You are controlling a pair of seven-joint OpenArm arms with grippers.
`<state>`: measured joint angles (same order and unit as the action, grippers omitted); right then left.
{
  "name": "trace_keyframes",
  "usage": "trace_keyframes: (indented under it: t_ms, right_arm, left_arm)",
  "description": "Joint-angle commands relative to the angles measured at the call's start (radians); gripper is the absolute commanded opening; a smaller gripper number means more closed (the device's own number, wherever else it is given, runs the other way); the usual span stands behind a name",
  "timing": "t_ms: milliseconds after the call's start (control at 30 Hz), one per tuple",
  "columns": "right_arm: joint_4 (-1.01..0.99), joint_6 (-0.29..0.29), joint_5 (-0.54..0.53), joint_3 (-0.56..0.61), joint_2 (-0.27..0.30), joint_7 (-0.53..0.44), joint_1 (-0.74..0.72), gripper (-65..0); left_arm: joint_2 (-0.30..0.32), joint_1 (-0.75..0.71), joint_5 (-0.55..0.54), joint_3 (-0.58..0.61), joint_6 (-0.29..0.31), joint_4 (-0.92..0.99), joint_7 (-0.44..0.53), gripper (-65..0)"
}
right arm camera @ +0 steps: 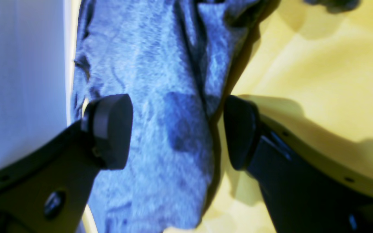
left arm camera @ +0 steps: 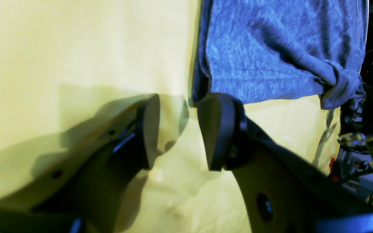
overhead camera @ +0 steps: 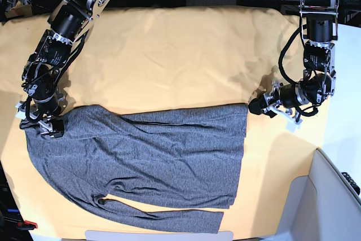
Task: Fold the T-shirt properly
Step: 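Reposition the right gripper onto the shirt's shoulder corner and grasp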
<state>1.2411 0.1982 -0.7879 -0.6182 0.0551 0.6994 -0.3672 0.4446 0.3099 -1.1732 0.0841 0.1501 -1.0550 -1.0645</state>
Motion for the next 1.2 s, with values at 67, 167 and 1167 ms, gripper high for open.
trace_keyframes:
  t_ms: [67, 167, 1167]
  right_arm:
    - [-0.037, -0.015, -0.011, 0.005, 0.027, -0.05, -0.04, -21.6]
    - [-0.08, -0.015, -0.011, 0.024, 0.056, -0.08, -0.042, -21.6]
    - [-0.393, -0.015, 0.006, 0.025, 0.245, -0.205, -0.209, -21.6]
  left_arm:
    - [0.015, 0.013, -0.001, -0.004, -0.001, -0.014, 0.002, -42.9]
    - [0.018, -0.007, -0.001, -0.004, -0.001, -0.024, 0.004, -42.9]
    - [0.02, -0.048, -0.001, -0.004, -0.001, -0.104, -0.001, -42.9]
